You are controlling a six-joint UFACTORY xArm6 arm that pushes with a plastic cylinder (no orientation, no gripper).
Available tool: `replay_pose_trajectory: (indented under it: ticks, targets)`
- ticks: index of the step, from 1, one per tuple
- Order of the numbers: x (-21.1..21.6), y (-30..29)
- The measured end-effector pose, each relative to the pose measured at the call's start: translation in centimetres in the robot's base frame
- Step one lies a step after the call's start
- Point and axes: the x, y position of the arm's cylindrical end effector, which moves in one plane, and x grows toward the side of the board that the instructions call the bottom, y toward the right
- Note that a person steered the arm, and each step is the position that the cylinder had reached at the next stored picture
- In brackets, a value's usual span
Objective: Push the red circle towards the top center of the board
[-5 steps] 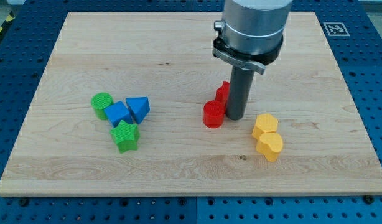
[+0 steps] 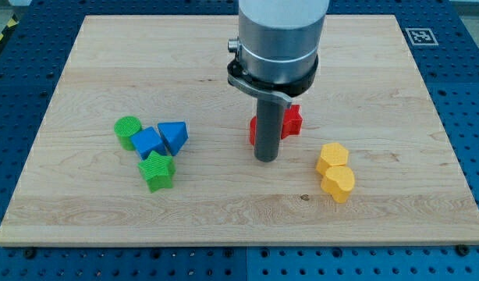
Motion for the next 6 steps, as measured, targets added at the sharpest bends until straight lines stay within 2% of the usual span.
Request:
replay_pose_trajectory:
  ticks: [6]
  targets:
    - [-19.5,-2.3]
